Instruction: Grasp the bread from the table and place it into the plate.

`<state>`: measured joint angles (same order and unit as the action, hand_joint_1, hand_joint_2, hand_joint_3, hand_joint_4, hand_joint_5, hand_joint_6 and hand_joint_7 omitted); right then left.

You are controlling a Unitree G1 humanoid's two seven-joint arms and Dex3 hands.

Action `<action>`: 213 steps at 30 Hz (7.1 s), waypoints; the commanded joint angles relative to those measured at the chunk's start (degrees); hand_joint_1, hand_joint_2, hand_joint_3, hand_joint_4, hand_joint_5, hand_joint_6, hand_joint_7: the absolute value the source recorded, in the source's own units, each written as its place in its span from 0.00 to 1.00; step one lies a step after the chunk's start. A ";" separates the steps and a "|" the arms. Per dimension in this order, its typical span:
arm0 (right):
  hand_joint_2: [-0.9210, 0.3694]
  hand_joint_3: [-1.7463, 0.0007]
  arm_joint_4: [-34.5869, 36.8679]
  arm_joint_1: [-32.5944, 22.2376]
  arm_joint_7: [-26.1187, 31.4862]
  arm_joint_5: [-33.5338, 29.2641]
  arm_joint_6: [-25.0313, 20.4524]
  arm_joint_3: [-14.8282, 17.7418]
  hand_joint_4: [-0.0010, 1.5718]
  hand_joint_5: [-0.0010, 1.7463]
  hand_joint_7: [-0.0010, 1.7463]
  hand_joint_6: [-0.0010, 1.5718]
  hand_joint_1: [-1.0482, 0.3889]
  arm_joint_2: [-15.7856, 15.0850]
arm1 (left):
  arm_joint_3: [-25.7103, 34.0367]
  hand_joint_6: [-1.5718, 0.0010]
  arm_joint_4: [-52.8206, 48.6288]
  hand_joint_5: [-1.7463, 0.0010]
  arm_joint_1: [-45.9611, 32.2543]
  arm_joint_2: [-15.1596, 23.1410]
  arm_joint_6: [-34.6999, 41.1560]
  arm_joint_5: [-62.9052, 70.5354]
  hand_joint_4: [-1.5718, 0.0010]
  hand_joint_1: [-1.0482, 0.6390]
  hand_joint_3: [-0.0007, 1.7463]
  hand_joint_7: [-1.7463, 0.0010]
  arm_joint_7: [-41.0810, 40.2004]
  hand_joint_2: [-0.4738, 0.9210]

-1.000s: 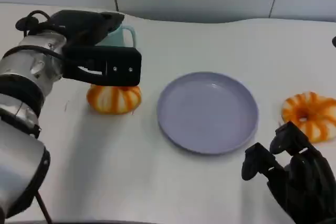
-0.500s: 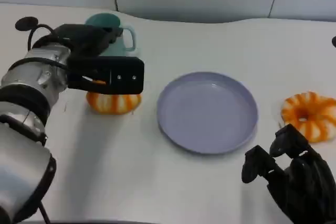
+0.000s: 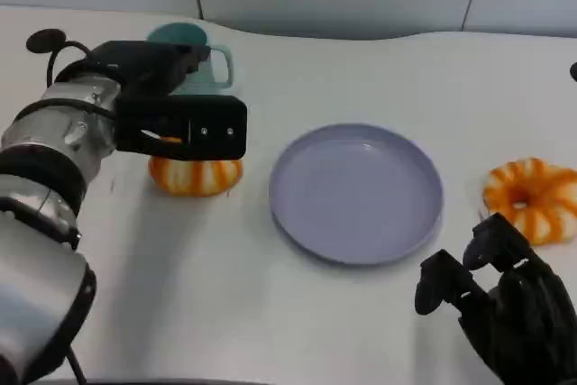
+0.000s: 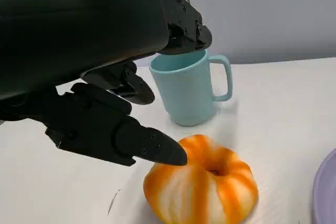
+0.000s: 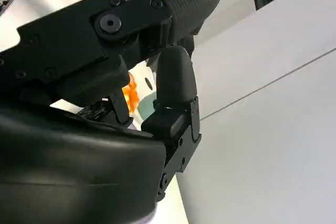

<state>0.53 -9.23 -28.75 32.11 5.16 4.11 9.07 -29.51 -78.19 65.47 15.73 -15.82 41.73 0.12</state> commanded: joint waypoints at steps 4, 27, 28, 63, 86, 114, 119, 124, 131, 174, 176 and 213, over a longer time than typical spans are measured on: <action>0.04 1.00 -0.81 -0.26 -0.32 0.25 0.70 0.30 0.49 1.00 1.00 0.41 0.45 -0.37 | 0.13 0.61 -0.04 1.00 -0.29 0.32 0.31 -0.37 0.59 0.41 0.04 1.00 0.24 1.00; 0.04 1.00 -0.56 -0.36 -0.51 0.18 1.51 0.17 0.50 1.00 1.00 0.41 0.44 -0.39 | -0.04 0.61 -0.08 1.00 -0.54 0.29 0.36 -0.15 0.60 0.40 0.04 1.00 -0.03 1.00; 0.04 1.00 -0.56 -0.36 -0.51 0.18 1.51 0.17 0.50 1.00 1.00 0.41 0.44 -0.39 | -0.04 0.61 -0.08 1.00 -0.54 0.29 0.36 -0.15 0.60 0.40 0.04 1.00 -0.03 1.00; 0.04 1.00 -0.59 -0.37 -0.44 0.20 1.44 0.17 0.50 1.00 1.00 0.41 0.44 -0.38 | -0.10 0.61 -0.09 1.00 -0.57 0.27 0.50 -0.08 0.60 0.40 0.04 1.00 -0.04 1.00; 0.04 1.00 -0.59 -0.37 -0.44 0.20 1.44 0.17 0.50 1.00 1.00 0.41 0.44 -0.38 | -0.10 0.61 -0.09 1.00 -0.57 0.27 0.50 -0.08 0.60 0.40 0.04 1.00 -0.04 1.00; 0.05 1.00 -2.19 -1.92 -0.06 0.58 0.47 -0.10 0.50 1.00 1.00 0.42 0.43 -0.54 | 0.51 0.59 -0.08 1.00 -3.53 -0.53 -0.12 -1.00 0.60 0.41 0.06 1.00 -2.43 1.00; 0.05 1.00 -2.31 -2.00 -0.01 0.62 0.35 -0.11 0.50 1.00 1.00 0.42 0.43 -0.51 | 0.24 0.59 -0.10 1.00 -3.69 -0.61 -0.10 -0.93 0.60 0.41 0.06 1.00 -2.83 1.00; 0.05 1.00 -2.35 -2.00 -0.03 0.59 0.26 -0.06 0.50 1.00 1.00 0.42 0.43 -0.48 | 0.19 0.59 -0.11 1.00 -3.69 -0.61 -0.10 -0.97 0.60 0.41 0.07 1.00 -2.87 1.00; 0.05 1.00 -2.41 -1.70 0.27 0.75 -0.60 0.26 0.50 1.00 1.00 0.42 0.43 -0.86 | 1.43 0.58 -0.42 0.99 -7.43 -1.87 0.83 -2.43 0.58 0.42 0.07 0.99 -4.00 1.00; 0.05 1.00 -1.61 -2.84 -4.69 4.12 -1.44 4.40 0.51 1.00 1.00 0.41 0.40 -4.25 | 7.10 0.40 -0.18 1.00 -13.06 -4.00 0.24 -6.04 0.48 0.55 0.00 0.99 -14.88 0.97; 0.05 1.00 -1.62 -2.85 -4.62 4.13 -1.44 4.39 0.51 1.00 1.00 0.41 0.40 -4.24 | 6.85 0.40 -0.20 1.00 -13.04 -3.97 0.30 -5.88 0.48 0.55 0.00 1.00 -15.00 0.97; 0.05 1.00 -1.87 -3.24 -5.11 4.81 -1.39 4.44 0.50 1.00 1.00 0.41 0.42 -3.99 | -3.70 0.59 -0.68 0.99 -11.50 -3.84 6.22 3.38 0.59 0.47 0.00 1.00 -16.77 0.98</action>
<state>-0.90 -12.02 -33.73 36.42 3.98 8.28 5.42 -33.12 -78.74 53.07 10.93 -9.80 45.02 -15.89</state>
